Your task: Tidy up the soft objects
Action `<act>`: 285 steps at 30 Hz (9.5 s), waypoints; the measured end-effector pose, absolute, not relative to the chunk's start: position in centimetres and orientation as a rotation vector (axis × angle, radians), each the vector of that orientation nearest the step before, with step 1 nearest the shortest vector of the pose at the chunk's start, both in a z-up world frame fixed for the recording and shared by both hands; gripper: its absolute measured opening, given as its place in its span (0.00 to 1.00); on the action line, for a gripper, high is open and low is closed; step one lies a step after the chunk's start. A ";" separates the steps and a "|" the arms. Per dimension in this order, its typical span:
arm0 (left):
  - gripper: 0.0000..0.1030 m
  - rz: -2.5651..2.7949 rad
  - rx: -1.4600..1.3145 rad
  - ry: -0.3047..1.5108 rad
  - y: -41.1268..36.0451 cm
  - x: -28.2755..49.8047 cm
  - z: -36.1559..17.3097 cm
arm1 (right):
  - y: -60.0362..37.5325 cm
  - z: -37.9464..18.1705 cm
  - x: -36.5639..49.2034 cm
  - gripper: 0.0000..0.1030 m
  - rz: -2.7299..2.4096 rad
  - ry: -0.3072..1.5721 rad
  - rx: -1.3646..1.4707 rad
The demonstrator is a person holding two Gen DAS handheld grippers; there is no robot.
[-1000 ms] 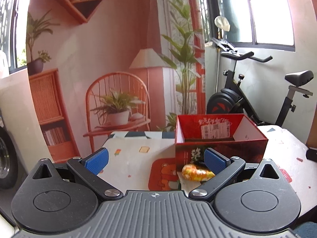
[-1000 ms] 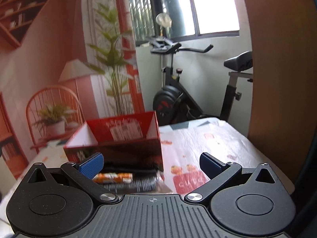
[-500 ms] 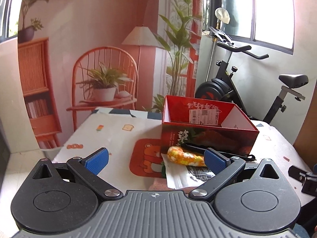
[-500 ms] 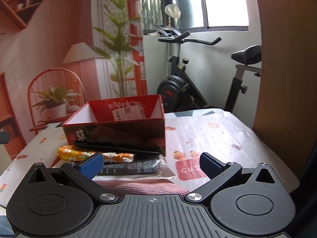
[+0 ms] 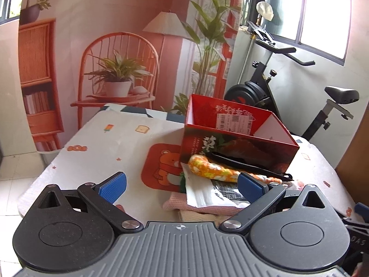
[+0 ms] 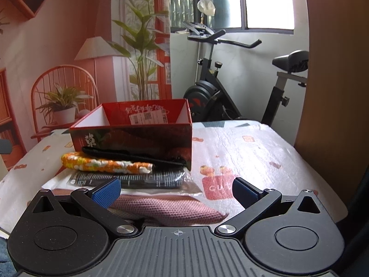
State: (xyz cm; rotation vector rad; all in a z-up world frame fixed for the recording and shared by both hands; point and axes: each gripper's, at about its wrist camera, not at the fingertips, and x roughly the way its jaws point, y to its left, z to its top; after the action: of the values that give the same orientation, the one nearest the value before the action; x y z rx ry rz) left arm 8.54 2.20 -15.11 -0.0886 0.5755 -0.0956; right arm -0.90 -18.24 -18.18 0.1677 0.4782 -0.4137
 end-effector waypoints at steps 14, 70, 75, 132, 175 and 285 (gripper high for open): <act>1.00 -0.082 0.034 0.635 1.4 8.7 -17.4 | -19.0 -21.3 0.0 1.00 -0.408 0.583 0.271; 0.50 -0.341 0.024 0.944 -1.1 13.8 -29.0 | -17.5 -30.0 8.9 0.87 -0.074 0.771 0.102; 0.50 -0.354 0.024 0.938 -1.1 14.0 -29.2 | -17.4 -30.4 8.7 0.81 -0.066 0.760 0.101; 0.16 -0.451 -0.014 0.596 -3.2 13.9 -14.6 | -18.5 -13.6 6.8 0.13 -0.049 0.457 0.055; 0.48 -0.412 -0.013 0.757 -3.9 30.0 -16.5 | -26.7 -17.3 24.1 0.28 -0.106 0.557 0.158; 0.11 -0.251 0.018 0.566 -5.1 34.6 -13.6 | -31.7 -15.3 29.1 0.06 -0.109 0.592 0.192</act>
State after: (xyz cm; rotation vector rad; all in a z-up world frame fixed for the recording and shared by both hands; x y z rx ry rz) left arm 34.60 -5.12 -13.61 0.0181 0.5662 -0.2510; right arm 29.12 -31.68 -15.27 0.1924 0.5922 -0.1093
